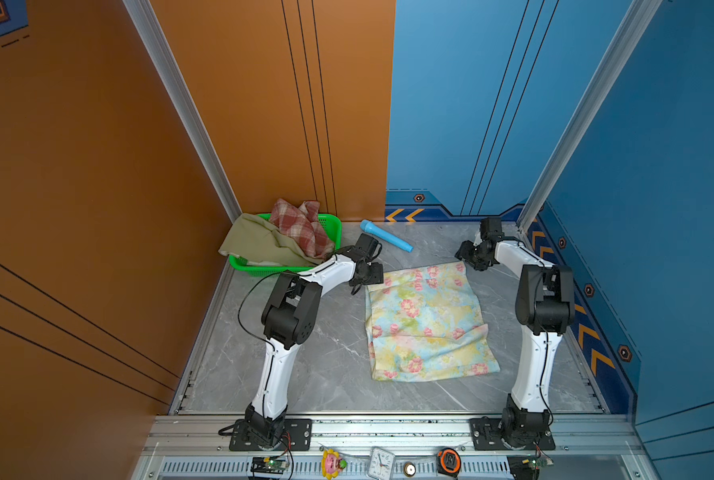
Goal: Fold and stack the skirts
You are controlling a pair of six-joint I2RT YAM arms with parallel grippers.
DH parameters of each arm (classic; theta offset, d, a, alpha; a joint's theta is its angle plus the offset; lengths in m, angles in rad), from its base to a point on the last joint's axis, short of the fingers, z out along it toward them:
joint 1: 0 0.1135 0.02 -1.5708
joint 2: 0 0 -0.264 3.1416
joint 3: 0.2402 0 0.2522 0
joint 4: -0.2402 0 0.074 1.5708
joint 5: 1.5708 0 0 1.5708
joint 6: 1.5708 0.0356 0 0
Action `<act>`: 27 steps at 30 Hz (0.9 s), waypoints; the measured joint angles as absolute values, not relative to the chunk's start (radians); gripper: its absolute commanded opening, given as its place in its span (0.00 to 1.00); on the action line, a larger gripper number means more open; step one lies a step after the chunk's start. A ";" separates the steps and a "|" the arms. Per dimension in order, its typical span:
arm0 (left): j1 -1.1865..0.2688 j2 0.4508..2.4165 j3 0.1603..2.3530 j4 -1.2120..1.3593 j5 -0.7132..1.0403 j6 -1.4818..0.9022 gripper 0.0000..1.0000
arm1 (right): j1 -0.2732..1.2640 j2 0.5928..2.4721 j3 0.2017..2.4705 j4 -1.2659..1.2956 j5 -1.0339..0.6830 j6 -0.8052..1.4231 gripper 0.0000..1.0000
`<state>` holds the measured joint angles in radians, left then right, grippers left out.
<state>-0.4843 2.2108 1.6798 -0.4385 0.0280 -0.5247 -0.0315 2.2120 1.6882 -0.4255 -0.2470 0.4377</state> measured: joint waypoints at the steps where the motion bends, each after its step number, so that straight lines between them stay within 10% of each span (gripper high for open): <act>1: -0.483 2.219 1.686 -0.439 0.029 -0.528 0.60 | -0.030 2.218 1.690 -0.426 -0.255 0.436 0.40; 4: -0.480 2.233 1.710 -0.438 0.034 -0.534 0.21 | -0.021 2.231 1.700 -0.426 -0.280 0.435 0.04; 6: -0.480 2.237 1.719 -0.437 0.041 -0.532 0.00 | -0.015 2.232 1.707 -0.426 -0.296 0.435 0.00; 14: -0.481 2.204 1.732 -0.440 0.053 -0.513 0.00 | -0.004 2.165 1.695 -0.414 -0.319 0.437 0.00; 27: -0.559 1.714 1.531 -0.428 0.028 -0.471 0.00 | -0.004 1.516 1.424 -0.385 -0.273 0.422 0.00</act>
